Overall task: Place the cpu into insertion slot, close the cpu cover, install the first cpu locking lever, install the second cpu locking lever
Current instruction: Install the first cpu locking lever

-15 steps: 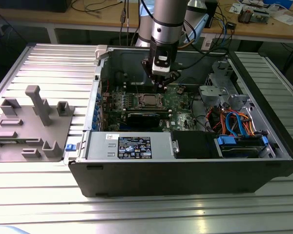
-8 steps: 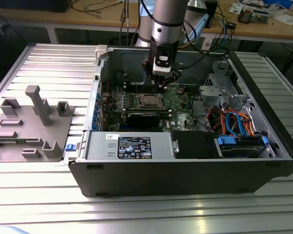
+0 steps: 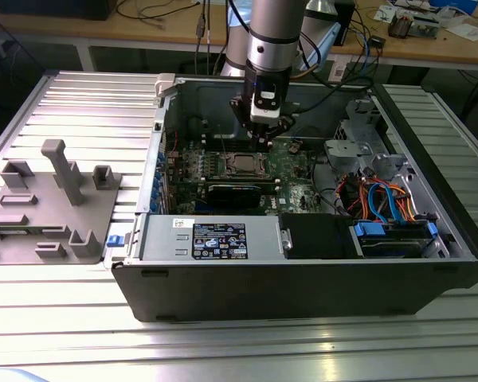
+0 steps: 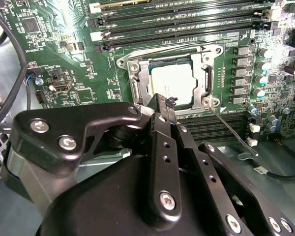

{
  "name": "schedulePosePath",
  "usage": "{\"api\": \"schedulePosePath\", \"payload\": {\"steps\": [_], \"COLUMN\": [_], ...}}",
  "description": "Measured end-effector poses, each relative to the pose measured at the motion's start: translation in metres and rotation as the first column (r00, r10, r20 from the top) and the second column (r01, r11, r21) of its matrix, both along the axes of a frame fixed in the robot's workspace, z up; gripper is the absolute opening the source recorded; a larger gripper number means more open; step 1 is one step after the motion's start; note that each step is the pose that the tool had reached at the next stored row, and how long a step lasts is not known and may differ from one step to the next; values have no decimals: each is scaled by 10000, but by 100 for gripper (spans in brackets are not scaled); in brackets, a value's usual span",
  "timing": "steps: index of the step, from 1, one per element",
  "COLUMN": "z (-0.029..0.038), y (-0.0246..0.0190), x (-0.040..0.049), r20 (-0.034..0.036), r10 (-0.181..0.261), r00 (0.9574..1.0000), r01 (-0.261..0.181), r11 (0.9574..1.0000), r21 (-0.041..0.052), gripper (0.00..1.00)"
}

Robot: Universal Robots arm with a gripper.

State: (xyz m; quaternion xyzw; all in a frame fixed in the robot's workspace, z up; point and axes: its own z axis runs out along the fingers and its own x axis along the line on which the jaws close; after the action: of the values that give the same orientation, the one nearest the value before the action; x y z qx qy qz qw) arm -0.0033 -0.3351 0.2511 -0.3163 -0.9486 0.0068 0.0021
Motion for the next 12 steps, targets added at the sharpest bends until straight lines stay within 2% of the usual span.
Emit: {"api": "schedulePosePath", "payload": {"steps": [12], "z": [0], "y": [0], "x": [0], "r20": [0], "r10": [321], "r00": [9995], "r01": [-321], "r11": [9995], "r21": [0], "gripper": [11]}}
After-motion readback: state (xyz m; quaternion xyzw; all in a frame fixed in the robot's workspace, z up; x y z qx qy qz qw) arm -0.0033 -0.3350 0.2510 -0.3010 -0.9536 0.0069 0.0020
